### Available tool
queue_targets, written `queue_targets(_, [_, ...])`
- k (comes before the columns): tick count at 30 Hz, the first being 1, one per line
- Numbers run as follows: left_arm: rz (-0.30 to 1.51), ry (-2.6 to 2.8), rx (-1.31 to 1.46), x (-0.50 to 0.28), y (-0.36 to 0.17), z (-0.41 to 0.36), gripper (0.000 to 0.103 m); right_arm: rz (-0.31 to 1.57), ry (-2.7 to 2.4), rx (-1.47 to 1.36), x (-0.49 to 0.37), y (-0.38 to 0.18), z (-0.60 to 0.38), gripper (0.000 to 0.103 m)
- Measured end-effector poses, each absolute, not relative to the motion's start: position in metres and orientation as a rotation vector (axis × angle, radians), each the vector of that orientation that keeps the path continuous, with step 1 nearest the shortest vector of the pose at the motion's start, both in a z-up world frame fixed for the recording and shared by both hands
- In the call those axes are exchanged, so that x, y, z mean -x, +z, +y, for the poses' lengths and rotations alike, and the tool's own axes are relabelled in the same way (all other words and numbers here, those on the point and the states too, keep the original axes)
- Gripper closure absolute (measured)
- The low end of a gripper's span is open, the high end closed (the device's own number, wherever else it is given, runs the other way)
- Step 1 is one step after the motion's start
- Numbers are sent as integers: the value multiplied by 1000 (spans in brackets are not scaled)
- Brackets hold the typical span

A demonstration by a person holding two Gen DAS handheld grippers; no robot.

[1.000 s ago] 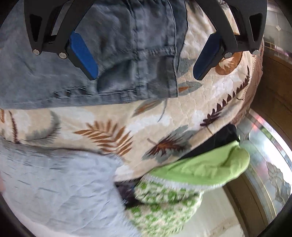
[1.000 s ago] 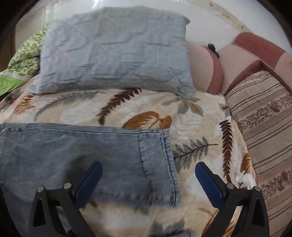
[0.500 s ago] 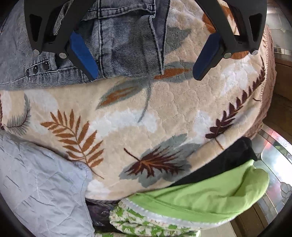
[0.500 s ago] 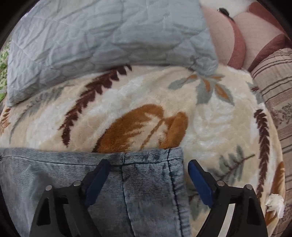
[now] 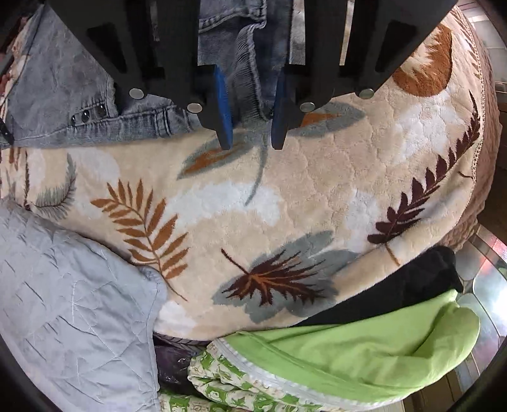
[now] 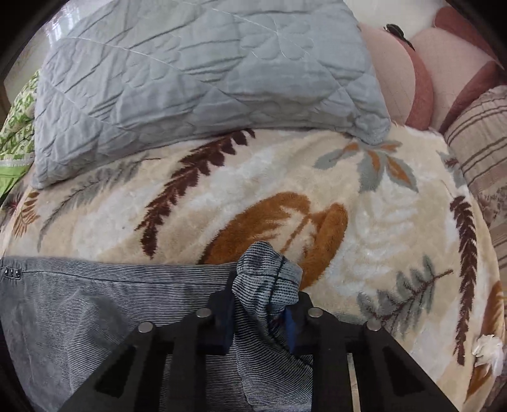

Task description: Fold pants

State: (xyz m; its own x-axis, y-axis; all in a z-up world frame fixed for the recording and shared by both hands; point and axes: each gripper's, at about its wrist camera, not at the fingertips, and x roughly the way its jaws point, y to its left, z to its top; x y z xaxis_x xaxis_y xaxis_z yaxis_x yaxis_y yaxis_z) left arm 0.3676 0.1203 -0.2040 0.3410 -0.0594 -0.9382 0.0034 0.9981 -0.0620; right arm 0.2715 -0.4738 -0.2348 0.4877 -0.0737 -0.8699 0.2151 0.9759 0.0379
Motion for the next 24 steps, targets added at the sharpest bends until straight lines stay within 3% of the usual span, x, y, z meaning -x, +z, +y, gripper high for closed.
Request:
queue_targets(2, [1228,-40,77,-364,-205,127,67,1032,-178,-152,-269,-231,-472,80])
queue_targets(4, [1234,-23,110,-361,-209,132,21,1030,-180,-156,-268,-232,-471,80])
queue_targets(5, [1230,-4,121,-362,-210,133,17,1036,-180,-163,-268,-234,-471,80])
queue_targets(8, [1260,-24,129,-366,-227,123,16,1062,-172,-174,-278,-244,-474,80])
queue_targets(9, [1271,-37,128,-368,-234,117,21,1077,-170,-182,-280,-247,-475,79])
queue_targets(10, [1277,-44,122,-368,-238,112,35,1084,-168,-190,-282,-249,-476,77])
queue_targets(12, [1283,-31,91,-368,-244,103,43,1085,-164,-199,-285,-250,-478,77])
queue_targets(13, [1272,-42,90,-367,-242,100,62,1083,-162,-198,-286,-251,-478,77])
queue_targets(15, [1268,-106,140,-364,-236,95,85,1072,-160,-197,-285,-248,-478,80])
queue_targets(24, [1080,-184,100,-322,-153,83,88,915,-139,-235,-235,-186,-476,85])
